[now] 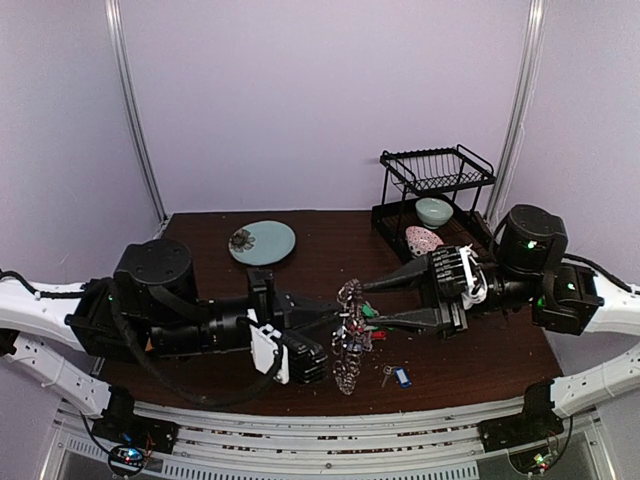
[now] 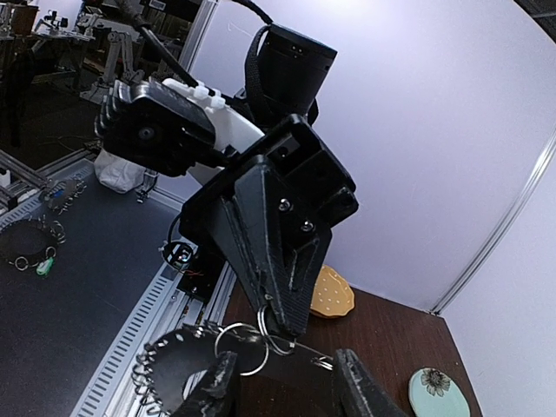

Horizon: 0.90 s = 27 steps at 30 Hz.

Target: Put the keys on the keyring

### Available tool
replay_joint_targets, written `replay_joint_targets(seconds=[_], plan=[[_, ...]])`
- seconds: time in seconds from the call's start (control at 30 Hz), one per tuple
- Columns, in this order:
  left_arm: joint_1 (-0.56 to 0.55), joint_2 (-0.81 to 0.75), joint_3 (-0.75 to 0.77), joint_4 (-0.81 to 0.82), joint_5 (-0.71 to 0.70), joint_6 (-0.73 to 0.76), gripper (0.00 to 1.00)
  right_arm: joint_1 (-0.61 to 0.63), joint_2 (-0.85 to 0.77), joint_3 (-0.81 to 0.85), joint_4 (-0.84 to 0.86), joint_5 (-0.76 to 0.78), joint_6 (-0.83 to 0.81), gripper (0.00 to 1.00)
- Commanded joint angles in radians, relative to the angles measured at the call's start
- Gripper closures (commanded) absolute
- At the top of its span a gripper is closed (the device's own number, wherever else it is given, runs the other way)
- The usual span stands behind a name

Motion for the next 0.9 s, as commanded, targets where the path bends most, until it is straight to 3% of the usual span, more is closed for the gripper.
replay_joint_targets(seconds=[0.0,0.2,0.4,0.53,0.63,0.87], plan=[[0.005,-0.026,-0.006,0.105,-0.035,-0.149,1.00,0.001,0.002,0.019,0.000,0.001,-0.001,0.65],[0.005,-0.008,-0.001,0.096,-0.031,-0.157,1.00,0.007,0.012,0.026,0.057,0.055,-0.026,0.72],[0.005,0.003,0.024,0.061,-0.039,-0.176,1.00,0.017,0.048,0.060,-0.015,0.045,-0.064,0.68],[0.006,0.004,0.027,0.056,-0.041,-0.178,1.00,0.023,0.060,0.068,-0.014,0.047,-0.067,0.79],[0.006,0.004,0.029,0.063,-0.042,-0.179,1.00,0.023,0.064,0.072,-0.026,0.051,-0.076,0.81],[0.005,0.017,0.039,0.067,-0.045,-0.209,1.00,0.035,0.079,0.077,-0.052,0.077,-0.095,0.78]])
